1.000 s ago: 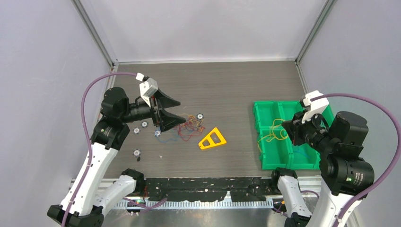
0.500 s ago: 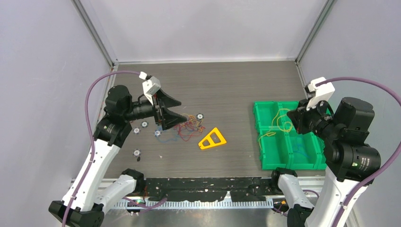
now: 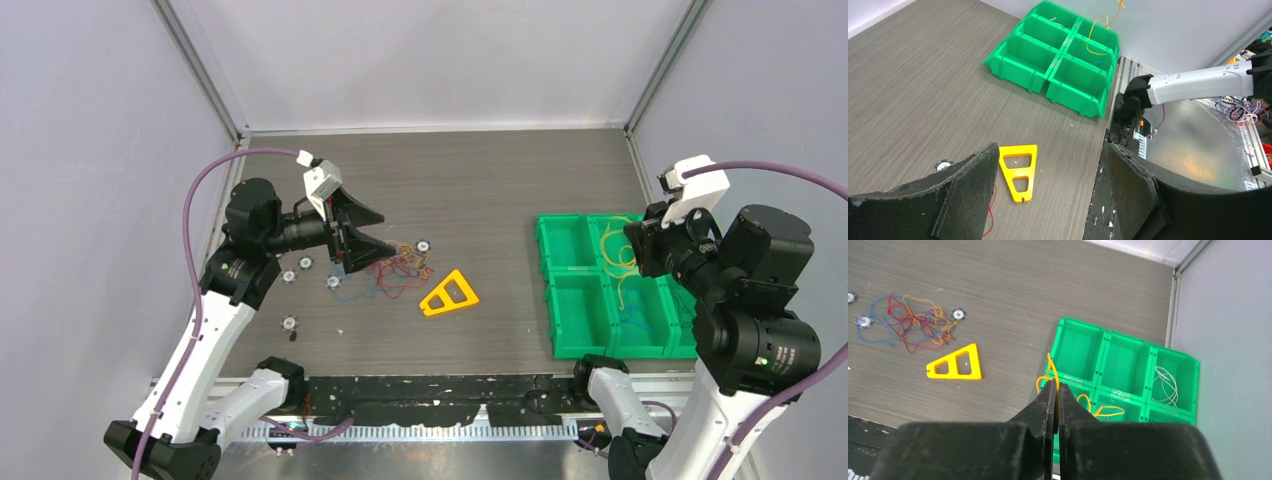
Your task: Untangle the cables
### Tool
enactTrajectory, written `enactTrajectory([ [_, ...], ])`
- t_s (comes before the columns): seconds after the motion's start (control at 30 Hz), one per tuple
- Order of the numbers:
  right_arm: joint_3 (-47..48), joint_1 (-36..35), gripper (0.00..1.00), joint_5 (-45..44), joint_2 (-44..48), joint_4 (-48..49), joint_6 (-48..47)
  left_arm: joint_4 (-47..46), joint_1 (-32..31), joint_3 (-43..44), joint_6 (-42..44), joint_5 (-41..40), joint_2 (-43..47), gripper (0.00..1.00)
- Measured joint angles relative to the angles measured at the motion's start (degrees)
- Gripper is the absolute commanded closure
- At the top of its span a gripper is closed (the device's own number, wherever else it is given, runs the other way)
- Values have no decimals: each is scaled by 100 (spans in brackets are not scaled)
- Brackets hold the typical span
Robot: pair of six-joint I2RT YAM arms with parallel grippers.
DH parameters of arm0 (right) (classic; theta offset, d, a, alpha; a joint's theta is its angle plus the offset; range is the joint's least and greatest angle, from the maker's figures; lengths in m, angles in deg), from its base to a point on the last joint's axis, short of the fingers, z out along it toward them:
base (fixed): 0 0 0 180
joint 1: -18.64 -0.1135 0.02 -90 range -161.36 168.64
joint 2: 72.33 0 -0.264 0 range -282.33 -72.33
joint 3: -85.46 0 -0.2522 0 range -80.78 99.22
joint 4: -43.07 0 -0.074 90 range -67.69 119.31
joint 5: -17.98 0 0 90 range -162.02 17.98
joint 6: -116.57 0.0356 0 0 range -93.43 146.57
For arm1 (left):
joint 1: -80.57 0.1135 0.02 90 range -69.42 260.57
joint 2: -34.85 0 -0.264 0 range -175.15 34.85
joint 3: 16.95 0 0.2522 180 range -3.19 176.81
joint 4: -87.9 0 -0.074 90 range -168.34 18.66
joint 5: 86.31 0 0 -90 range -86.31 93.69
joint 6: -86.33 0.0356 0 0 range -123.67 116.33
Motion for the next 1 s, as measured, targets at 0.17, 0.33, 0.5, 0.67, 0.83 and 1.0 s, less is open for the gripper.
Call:
enactTrajectory([
  [0.17, -981, 0, 95, -210, 212, 184, -175, 17, 0, 0, 20, -2, 2, 20],
  [0.33, -1888, 9, 95, -234, 286, 291, -284, 168, 0, 2, 162, -44, 28, 20],
  [0.5, -1980, 9, 95, -26, 254, 354, -308, 258, 0, 2, 275, -87, 57, 20],
  [0.67, -1351, 9, 95, 302, 136, 299, -260, 262, 0, 2, 295, -92, 52, 20],
  [0.83, -691, 9, 95, 452, 96, 310, -155, 262, 0, 2, 293, -92, 52, 20],
  [1.0, -728, 9, 95, 437, 98, 295, -136, 262, 0, 2, 295, -92, 52, 20],
])
